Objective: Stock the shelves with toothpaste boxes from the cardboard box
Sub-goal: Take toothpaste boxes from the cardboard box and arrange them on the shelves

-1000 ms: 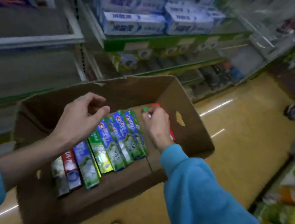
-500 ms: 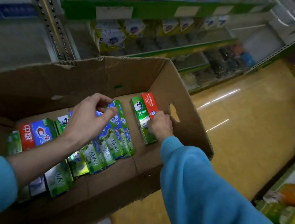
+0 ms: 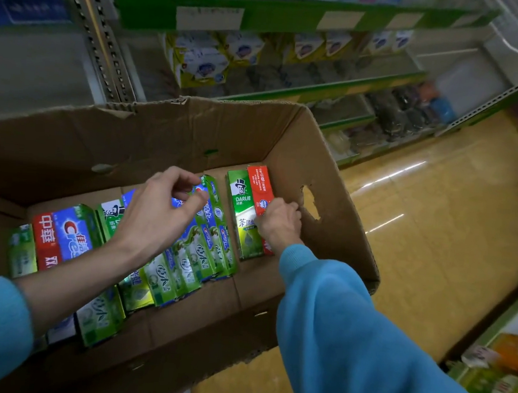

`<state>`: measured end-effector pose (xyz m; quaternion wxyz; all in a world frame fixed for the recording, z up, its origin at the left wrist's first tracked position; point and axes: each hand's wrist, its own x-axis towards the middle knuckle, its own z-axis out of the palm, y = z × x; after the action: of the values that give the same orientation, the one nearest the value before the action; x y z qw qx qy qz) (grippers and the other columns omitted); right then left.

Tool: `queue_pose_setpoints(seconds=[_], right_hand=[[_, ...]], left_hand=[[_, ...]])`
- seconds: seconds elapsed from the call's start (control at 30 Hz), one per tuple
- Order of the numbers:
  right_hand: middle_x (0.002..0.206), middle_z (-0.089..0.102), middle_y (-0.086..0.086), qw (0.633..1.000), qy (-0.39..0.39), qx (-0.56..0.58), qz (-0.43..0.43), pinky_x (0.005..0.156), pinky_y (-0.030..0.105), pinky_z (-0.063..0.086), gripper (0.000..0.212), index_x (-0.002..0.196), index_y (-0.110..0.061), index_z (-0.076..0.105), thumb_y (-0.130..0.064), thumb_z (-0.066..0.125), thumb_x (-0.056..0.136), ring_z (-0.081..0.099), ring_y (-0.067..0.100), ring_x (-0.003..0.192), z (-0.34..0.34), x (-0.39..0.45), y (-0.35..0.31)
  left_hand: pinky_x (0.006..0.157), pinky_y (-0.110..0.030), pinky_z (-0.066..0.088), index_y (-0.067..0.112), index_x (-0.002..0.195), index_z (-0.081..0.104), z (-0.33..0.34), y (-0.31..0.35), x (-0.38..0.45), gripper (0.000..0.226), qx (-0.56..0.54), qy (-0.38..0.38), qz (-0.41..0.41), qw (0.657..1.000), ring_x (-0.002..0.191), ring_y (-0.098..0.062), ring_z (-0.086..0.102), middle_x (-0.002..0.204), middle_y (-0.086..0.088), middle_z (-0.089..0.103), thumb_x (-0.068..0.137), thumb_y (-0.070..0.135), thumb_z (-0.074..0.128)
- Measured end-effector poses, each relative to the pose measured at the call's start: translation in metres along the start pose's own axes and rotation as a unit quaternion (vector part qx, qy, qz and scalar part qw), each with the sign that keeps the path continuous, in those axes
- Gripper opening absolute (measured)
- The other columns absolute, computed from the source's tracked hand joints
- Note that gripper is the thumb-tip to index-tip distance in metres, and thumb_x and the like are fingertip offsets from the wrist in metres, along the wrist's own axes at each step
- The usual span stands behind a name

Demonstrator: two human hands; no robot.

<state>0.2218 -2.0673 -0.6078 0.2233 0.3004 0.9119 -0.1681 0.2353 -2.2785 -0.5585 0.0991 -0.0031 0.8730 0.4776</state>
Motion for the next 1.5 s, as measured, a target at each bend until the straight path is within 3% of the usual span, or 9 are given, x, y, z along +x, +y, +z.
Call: queue_pose_setpoints(seconds=[0.63,0.77,0.83,0.97,1.07,1.23,1.3,1.37,1.5], right_hand=[[0.126,0.059,0.012,0.996,0.017,0.084,-0.035,0.093,0.042,0.054,0.072,0.13,-0.007,0.05,-0.04,0.083,0.075,0.063,0.031,0.11,-0.022,-0.027,-0.009],[0.117,0.063,0.008,0.992,-0.051,0.075,-0.089,0.071,0.029,0.051,0.062,0.123,-0.01,0.051,-0.041,0.081,0.077,0.066,0.021,0.095,-0.056,-0.061,-0.035],[0.108,0.069,0.006,0.986,-0.101,0.043,-0.124,0.064,0.026,0.052,0.053,0.114,-0.01,0.057,-0.04,0.08,0.078,0.067,0.015,0.081,-0.073,-0.083,-0.049],[0.085,0.077,0.001,0.952,-0.193,0.068,-0.227,0.078,0.039,0.061,0.03,0.097,-0.012,0.07,-0.029,0.077,0.074,0.074,0.018,0.08,-0.093,-0.127,-0.075],[0.073,0.071,-0.007,0.924,-0.233,0.115,-0.281,0.065,0.024,0.05,0.029,0.1,-0.01,0.071,-0.023,0.077,0.075,0.064,0.006,0.068,-0.101,-0.162,-0.104],[0.102,0.073,0.018,0.879,-0.314,0.162,-0.321,0.08,0.035,0.048,0.041,0.108,-0.011,0.072,-0.03,0.067,0.073,0.064,0.019,0.089,-0.103,-0.211,-0.162],[0.104,0.07,0.025,0.855,-0.349,0.22,-0.314,0.074,0.032,0.048,0.03,0.109,-0.005,0.07,-0.016,0.06,0.083,0.062,0.025,0.086,-0.093,-0.231,-0.197],[0.106,0.069,0.027,0.839,-0.354,0.258,-0.323,0.069,0.029,0.05,0.025,0.112,-0.004,0.069,-0.01,0.055,0.092,0.062,0.026,0.086,-0.083,-0.255,-0.236],[0.114,0.07,0.023,0.788,-0.391,0.291,-0.376,0.074,0.037,0.056,0.045,0.116,-0.014,0.071,-0.041,0.065,0.08,0.067,0.027,0.096,-0.062,-0.304,-0.31]], left_hand=[[0.081,-0.036,0.055,0.025,0.11,0.064,-0.013,0.002,-0.021,0.021,-0.046,0.01,-0.011,0.999,0.094,0.0,0.062,0.102,0.006,0.068,0.092,0.035,0.067],[0.085,-0.033,0.055,0.023,0.12,0.059,-0.031,0.009,-0.022,0.033,-0.109,0.026,-0.029,0.993,0.095,-0.005,0.065,0.106,0.003,0.069,0.09,0.033,0.071],[0.087,-0.041,0.059,0.027,0.125,0.054,-0.043,0.01,-0.021,0.041,-0.162,0.032,-0.048,0.985,0.097,-0.011,0.069,0.107,0.0,0.07,0.09,0.035,0.072],[0.087,-0.046,0.06,0.027,0.14,0.046,-0.073,0.015,-0.024,0.047,-0.301,0.06,-0.08,0.948,0.094,-0.021,0.075,0.109,-0.004,0.071,0.097,0.032,0.065],[0.084,-0.046,0.061,0.033,0.135,0.052,-0.107,0.016,-0.03,0.037,-0.389,0.093,-0.058,0.915,0.092,-0.031,0.074,0.103,-0.006,0.072,0.099,0.031,0.061],[0.062,-0.032,0.055,0.027,0.123,0.064,-0.188,0.006,-0.052,0.025,-0.43,0.166,-0.018,0.887,0.073,-0.027,0.064,0.075,0.009,0.065,0.098,0.026,0.062],[0.054,-0.029,0.054,0.021,0.117,0.064,-0.233,-0.004,-0.063,0.02,-0.433,0.209,-0.015,0.877,0.072,-0.03,0.065,0.074,0.009,0.066,0.097,0.025,0.065],[0.054,-0.033,0.057,0.019,0.11,0.061,-0.28,-0.018,-0.076,0.018,-0.43,0.254,-0.018,0.866,0.076,-0.034,0.069,0.082,0.003,0.069,0.096,0.026,0.068],[0.058,-0.035,0.06,0.017,0.109,0.055,-0.373,-0.054,-0.108,0.031,-0.418,0.353,-0.033,0.836,0.093,-0.031,0.075,0.109,-0.016,0.071,0.092,0.035,0.073]])
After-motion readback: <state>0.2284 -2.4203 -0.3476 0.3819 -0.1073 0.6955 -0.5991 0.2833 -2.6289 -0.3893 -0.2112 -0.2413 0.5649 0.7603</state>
